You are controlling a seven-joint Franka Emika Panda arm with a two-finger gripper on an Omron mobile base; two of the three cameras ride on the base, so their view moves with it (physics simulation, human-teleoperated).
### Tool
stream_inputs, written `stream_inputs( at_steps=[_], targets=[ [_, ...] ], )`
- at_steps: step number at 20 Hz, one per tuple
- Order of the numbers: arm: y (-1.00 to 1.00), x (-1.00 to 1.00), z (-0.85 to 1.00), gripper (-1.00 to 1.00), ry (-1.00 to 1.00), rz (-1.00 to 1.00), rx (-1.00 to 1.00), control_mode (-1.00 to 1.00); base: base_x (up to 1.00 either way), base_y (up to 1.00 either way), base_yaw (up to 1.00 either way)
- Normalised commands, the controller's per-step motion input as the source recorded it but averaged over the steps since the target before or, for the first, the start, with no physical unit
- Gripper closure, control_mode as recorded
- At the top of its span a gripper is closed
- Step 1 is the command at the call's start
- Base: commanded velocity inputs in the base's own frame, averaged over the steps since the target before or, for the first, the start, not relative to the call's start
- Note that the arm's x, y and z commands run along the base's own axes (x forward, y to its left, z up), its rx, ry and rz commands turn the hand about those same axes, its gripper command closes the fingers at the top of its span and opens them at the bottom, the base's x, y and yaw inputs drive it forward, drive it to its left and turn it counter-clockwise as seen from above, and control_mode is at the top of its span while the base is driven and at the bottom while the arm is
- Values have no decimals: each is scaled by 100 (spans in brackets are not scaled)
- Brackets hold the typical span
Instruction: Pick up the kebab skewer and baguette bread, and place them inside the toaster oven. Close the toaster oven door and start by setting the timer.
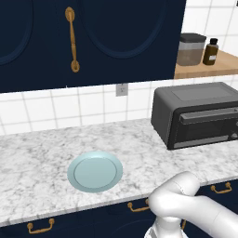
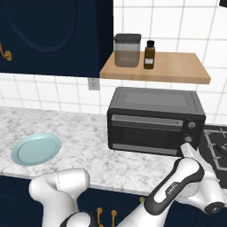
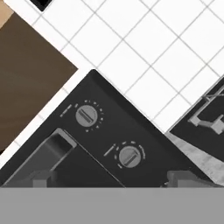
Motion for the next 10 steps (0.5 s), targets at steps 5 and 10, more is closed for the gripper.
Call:
stream_inputs(
  at_steps=[5, 10],
  targets=[
    [25, 0, 0, -100, 0, -3, 3, -100, 0, 0, 0],
    [50, 3, 0, -100, 0, -8, 0, -100, 0, 0, 0]
  ],
)
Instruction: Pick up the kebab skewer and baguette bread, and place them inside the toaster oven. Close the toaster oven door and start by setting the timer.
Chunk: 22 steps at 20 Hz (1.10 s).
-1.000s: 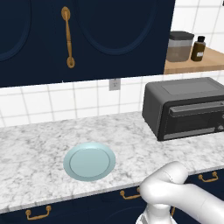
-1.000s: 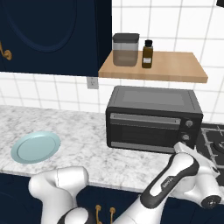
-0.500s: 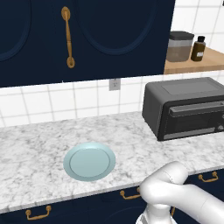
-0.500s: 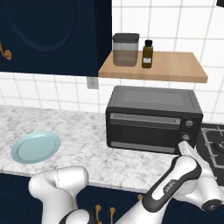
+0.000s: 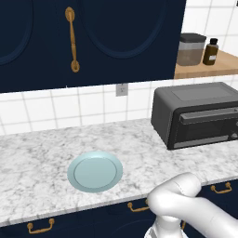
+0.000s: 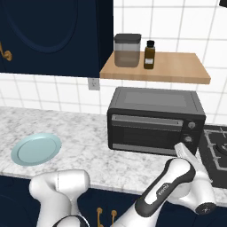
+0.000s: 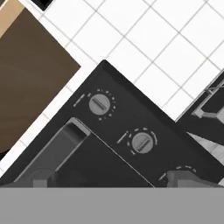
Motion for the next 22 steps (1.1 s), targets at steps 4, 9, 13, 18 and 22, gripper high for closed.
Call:
stream_inputs(
  at_steps=[4, 9, 13, 18, 22],
  targets=[
    [27, 24, 18, -100, 0, -9, 0, -100, 0, 0, 0],
    [0, 34, 26, -100, 1, -2, 0, -100, 0, 0, 0],
    [0, 14, 7, -100, 4, 0, 0, -100, 0, 0, 0],
    [-15, 7, 1, -100, 1, 0, 2, -100, 0, 0, 0],
    [-28, 2, 4, -100, 0, 0, 6, -100, 0, 0, 0]
  ],
)
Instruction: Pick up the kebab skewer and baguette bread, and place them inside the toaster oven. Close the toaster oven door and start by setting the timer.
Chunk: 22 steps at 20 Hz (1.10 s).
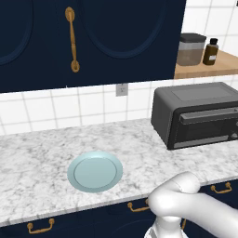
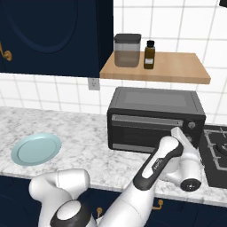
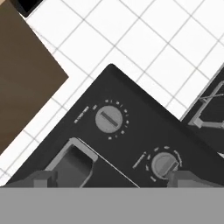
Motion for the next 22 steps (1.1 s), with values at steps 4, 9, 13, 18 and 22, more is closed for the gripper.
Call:
stream_inputs(
  at_steps=[4, 9, 13, 18, 22],
  targets=[
    [-7, 9, 21, -100, 4, 0, 5, -100, 0, 0, 0],
    [0, 20, 28, -100, 5, 0, 1, -100, 0, 0, 0],
    [-1, 15, 7, -100, 2, 0, 0, -100, 0, 0, 0],
    [0, 10, 0, -100, 0, 0, 0, -100, 0, 0, 0],
    [0, 19, 0, -100, 0, 0, 0, -100, 0, 0, 0]
  ],
)
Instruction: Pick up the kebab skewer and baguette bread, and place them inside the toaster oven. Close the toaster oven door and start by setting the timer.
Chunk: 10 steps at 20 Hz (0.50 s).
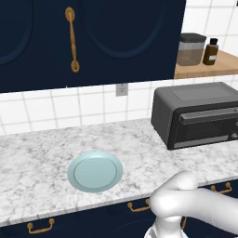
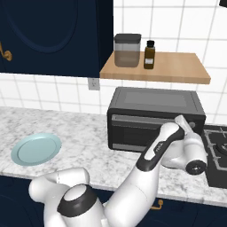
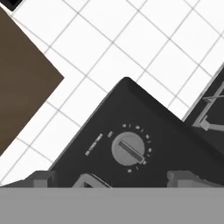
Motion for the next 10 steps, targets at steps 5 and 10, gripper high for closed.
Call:
stream_inputs(
  at_steps=[5, 10],
  targets=[
    [0, 35, 0, -100, 0, 0, 0, -100, 0, 0, 0],
    [0, 18, 0, -100, 0, 0, 0, -100, 0, 0, 0]
  ],
)
